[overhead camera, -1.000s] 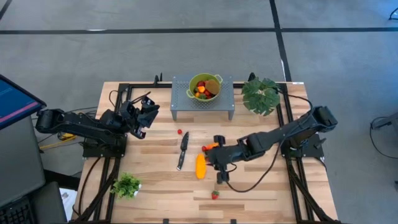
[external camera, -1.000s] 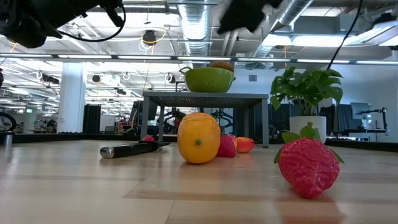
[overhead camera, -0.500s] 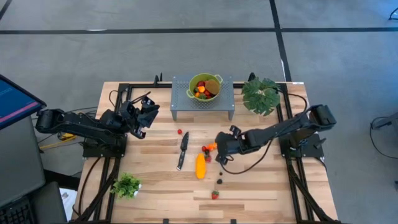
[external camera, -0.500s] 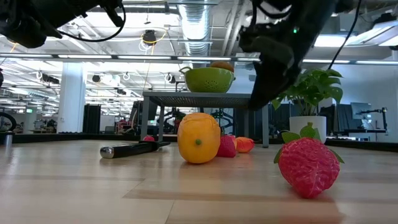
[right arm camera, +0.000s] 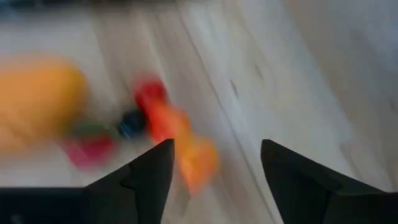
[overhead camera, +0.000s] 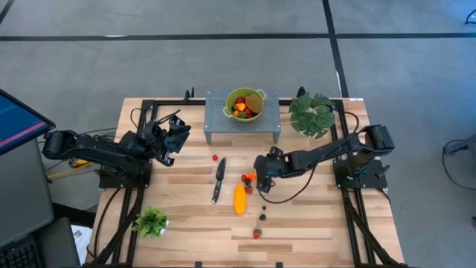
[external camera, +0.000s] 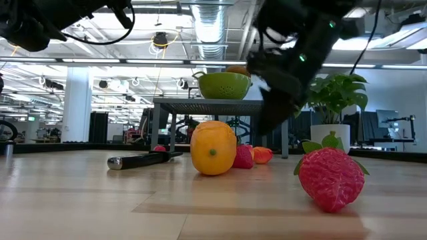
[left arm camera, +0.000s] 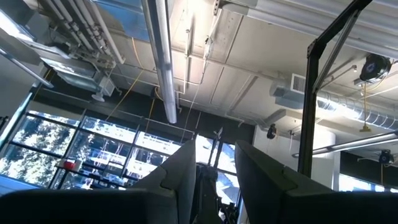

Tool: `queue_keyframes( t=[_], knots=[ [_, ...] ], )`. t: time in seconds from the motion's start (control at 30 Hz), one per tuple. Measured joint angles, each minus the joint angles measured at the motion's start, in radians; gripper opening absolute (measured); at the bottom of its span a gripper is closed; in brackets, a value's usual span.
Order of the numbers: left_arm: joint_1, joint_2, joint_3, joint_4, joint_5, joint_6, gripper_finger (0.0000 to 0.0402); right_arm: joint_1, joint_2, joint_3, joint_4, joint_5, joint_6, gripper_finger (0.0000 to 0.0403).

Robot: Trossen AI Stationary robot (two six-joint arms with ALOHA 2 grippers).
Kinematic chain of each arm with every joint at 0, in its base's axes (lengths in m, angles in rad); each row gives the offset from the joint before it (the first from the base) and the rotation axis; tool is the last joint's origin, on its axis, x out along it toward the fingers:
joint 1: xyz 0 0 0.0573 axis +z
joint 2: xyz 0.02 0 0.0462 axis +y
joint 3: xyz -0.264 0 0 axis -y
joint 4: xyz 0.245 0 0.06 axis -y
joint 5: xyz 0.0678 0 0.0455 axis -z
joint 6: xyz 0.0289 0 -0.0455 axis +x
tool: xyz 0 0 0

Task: Pick & Place Fruit
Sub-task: Put the peach into the green strainer bowl on the shelf

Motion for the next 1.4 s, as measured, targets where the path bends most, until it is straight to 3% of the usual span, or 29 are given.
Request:
queue_keyframes(
  t=[0.17, 0.53, 1.0, 1.4],
  knots=[
    [0.000, 0.000, 0.000, 0.001, 0.002, 0.000, 0.0106, 0.000, 0.072, 0.003, 0.040, -0.049, -0.058, 0.0248],
    [0.000, 0.000, 0.000, 0.000, 0.001, 0.000, 0.0106, 0.001, 0.159, 0.007, 0.065, -0.045, -0.069, 0.0220],
    [0.000, 0.000, 0.000, 0.000, -0.002, 0.000, 0.0106, 0.002, 0.162, 0.006, 0.079, -0.054, -0.079, 0.0101],
    [0.000, 0.000, 0.000, 0.000, -0.001, 0.000, 0.0106, 0.022, 0.151, 0.095, 0.006, -0.045, -0.173, 0.0101]
  ],
)
